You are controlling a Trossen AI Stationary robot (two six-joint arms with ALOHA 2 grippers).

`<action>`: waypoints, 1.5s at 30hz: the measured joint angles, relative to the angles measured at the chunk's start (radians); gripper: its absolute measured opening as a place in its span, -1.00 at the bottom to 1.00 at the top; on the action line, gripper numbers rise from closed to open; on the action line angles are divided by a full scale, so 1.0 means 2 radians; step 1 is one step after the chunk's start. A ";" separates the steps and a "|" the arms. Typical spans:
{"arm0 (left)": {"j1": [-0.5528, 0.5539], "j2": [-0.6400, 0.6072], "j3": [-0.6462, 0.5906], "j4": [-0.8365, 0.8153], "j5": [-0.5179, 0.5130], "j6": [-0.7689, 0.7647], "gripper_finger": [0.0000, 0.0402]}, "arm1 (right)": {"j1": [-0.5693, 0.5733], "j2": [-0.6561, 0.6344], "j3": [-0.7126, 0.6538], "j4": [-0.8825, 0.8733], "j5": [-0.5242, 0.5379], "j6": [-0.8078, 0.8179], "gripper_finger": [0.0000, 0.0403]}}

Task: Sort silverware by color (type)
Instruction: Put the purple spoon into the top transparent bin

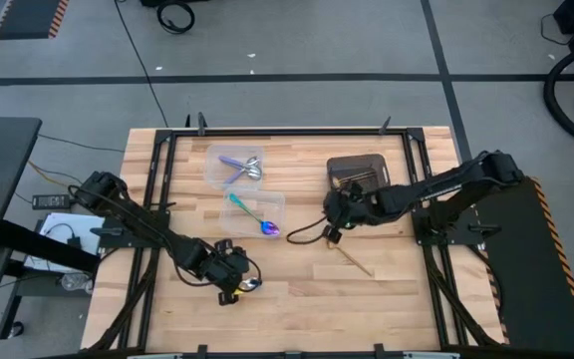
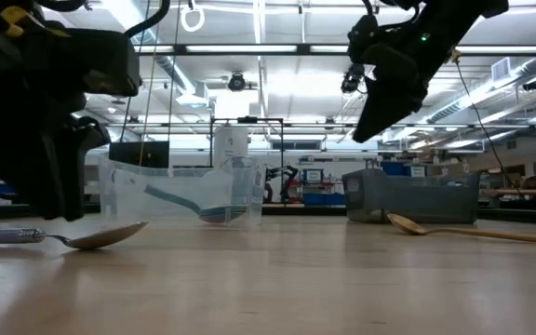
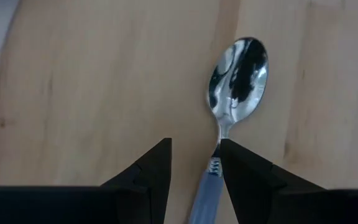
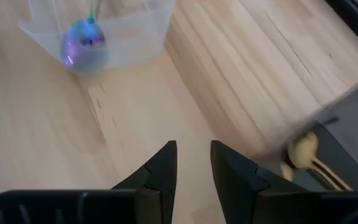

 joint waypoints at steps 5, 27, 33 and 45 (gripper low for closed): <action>-0.005 0.020 0.000 0.009 0.015 0.002 -0.28 | 0.031 0.035 0.000 0.063 0.032 0.006 -0.47; -0.007 0.041 0.002 0.007 0.023 0.050 -0.93 | 0.074 0.149 0.000 0.240 0.037 0.005 -0.47; 0.005 0.041 0.009 -0.009 0.028 0.073 -0.94 | 0.081 0.151 0.000 0.263 0.036 0.005 -0.47; 0.023 0.043 0.066 -0.102 0.026 0.143 -0.99 | 0.096 0.153 0.000 0.265 0.036 0.006 -0.47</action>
